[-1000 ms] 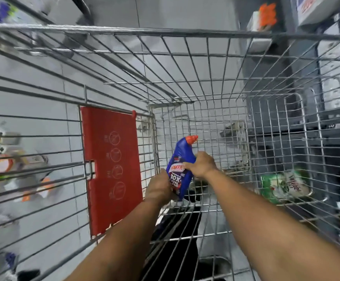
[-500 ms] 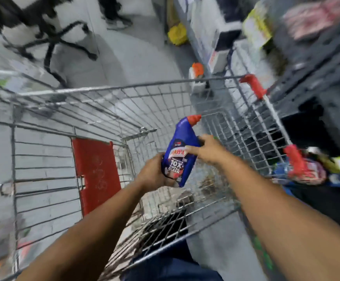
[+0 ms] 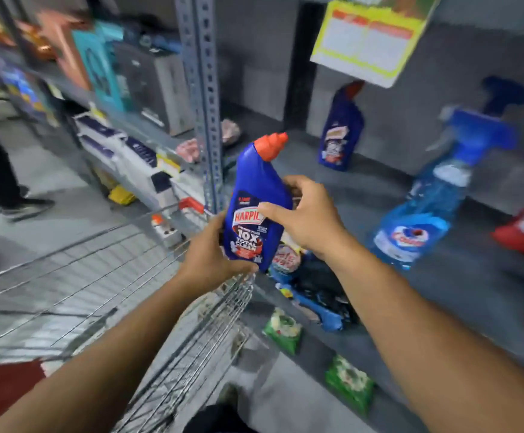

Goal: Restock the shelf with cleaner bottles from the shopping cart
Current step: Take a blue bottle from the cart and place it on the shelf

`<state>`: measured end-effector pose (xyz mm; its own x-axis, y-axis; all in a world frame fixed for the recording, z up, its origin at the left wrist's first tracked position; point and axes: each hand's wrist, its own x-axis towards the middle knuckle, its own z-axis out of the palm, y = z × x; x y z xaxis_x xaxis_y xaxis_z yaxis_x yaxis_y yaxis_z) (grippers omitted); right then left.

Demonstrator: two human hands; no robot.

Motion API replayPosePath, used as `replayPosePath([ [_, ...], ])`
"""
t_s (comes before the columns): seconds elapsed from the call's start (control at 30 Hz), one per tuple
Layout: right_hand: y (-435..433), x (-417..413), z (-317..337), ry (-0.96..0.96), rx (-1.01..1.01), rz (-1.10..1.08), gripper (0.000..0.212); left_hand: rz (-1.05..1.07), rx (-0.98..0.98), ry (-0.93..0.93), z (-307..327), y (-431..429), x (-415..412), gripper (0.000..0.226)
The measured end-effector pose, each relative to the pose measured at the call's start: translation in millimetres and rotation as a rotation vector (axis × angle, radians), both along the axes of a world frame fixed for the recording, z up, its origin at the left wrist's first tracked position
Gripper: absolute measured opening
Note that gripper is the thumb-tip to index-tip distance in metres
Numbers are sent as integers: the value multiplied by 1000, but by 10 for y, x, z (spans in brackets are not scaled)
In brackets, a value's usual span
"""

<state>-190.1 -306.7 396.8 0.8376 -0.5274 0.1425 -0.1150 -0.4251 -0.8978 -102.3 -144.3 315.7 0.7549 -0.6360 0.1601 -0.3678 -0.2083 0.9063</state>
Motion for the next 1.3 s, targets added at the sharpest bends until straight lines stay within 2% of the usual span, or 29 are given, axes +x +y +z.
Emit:
replayPosePath([
  [0.23, -609, -352, 34, 16, -133, -368, 47, -204, 30, -62, 89, -1267, -49, 83],
  [0.47, -951, -260, -50, 105, -211, -550, 47, -285, 55, 10, -36, -1876, 24, 89],
  [0.6, -1075, -222, -60, 163, -226, -547, 52, -318, 69, 3, -74, -1986, 129, 88],
  [0.73, -1083, -267, -52, 146, -171, -527, 84, -382, 77, -2, -115, -2015, 256, 88],
  [0.8, -1118, -274, -18, 121, -157, -498, 79, -402, 86, -20, -121, -2031, 302, 83],
  [0.87, -1144, -252, 1, 116, -124, -452, 62, -416, 105, -38, -117, -2046, 358, 77],
  [0.93, -1115, -128, 58, 115, -102, -421, 54, -417, 105, -32, -99, -2029, 492, 73],
  [1.3, -886, 467, 0, 106, -161, -403, 59, -375, 123, -107, -188, -1770, 1044, 67],
])
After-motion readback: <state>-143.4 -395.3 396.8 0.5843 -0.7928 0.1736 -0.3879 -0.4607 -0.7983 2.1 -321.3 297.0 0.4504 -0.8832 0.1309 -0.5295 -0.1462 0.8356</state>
